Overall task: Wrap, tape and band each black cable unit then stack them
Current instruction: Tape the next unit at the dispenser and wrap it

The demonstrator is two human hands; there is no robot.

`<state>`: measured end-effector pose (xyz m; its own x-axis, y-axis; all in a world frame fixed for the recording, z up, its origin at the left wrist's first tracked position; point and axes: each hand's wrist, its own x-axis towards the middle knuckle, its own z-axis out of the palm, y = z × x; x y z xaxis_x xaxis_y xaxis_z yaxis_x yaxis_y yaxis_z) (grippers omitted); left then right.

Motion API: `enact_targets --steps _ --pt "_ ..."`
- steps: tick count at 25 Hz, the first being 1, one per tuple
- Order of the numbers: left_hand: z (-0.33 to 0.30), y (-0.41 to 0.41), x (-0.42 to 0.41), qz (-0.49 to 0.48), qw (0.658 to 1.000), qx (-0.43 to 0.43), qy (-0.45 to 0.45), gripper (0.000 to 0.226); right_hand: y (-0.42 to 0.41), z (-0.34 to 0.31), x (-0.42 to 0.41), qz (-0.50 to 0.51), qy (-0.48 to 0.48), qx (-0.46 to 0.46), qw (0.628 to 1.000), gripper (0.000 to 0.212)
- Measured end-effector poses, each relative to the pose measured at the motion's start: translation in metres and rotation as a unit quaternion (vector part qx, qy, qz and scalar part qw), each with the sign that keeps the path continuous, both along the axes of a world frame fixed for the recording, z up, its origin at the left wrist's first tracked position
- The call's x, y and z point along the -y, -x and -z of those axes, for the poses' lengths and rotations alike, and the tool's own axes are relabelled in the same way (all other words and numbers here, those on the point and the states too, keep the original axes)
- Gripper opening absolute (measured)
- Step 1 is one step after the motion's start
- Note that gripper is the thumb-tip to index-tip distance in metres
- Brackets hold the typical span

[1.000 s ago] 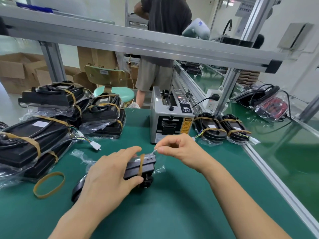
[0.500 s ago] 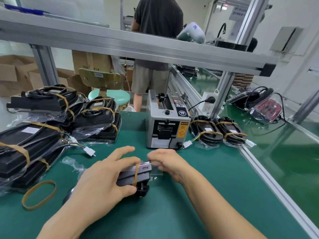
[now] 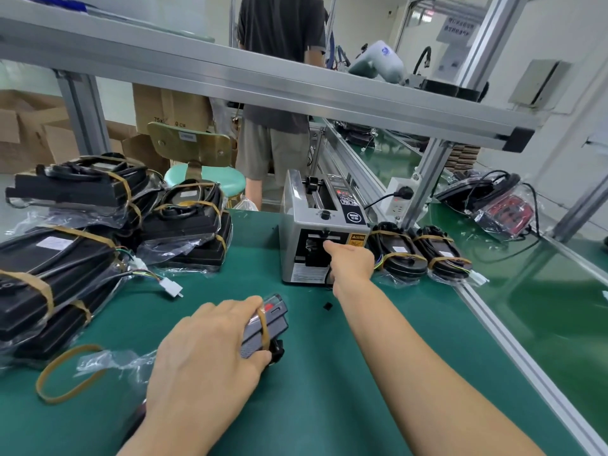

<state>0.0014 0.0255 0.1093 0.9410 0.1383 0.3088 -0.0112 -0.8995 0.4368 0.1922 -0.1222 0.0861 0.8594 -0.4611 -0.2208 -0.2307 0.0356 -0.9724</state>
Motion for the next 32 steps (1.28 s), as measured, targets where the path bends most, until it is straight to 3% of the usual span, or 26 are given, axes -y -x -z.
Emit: enact_targets --steps 3,6,8,11,13,18,32 --pt "0.003 0.0 -0.001 0.011 1.0 0.009 0.008 0.042 -0.003 -0.004 -0.006 0.041 -0.056 -0.026 0.997 0.026" --pt "0.004 -0.001 -0.001 0.008 1.0 0.019 -0.016 0.052 0.011 -0.019 -0.012 0.036 -0.101 -0.039 0.993 0.027" --pt "0.002 0.0 -0.001 0.008 0.998 0.051 -0.036 0.065 0.04 -0.029 -0.009 -0.081 -0.114 -0.005 0.99 0.021" --pt "0.008 0.0 -0.002 -0.001 0.999 0.033 0.0 0.057 0.105 -0.035 -0.003 -0.306 -0.018 0.061 0.95 0.021" --pt "0.01 0.001 -0.001 -0.009 0.999 0.031 0.005 0.055 0.133 -0.032 -0.002 -0.358 -0.005 0.073 0.931 0.021" --pt "0.01 0.001 0.002 -0.019 0.999 0.041 0.011 0.053 0.144 -0.022 -0.004 -0.321 0.008 0.092 0.943 0.03" --pt "0.011 0.002 0.002 -0.029 0.999 0.027 0.013 0.055 0.149 -0.013 -0.022 -0.257 0.036 0.086 0.962 0.019"
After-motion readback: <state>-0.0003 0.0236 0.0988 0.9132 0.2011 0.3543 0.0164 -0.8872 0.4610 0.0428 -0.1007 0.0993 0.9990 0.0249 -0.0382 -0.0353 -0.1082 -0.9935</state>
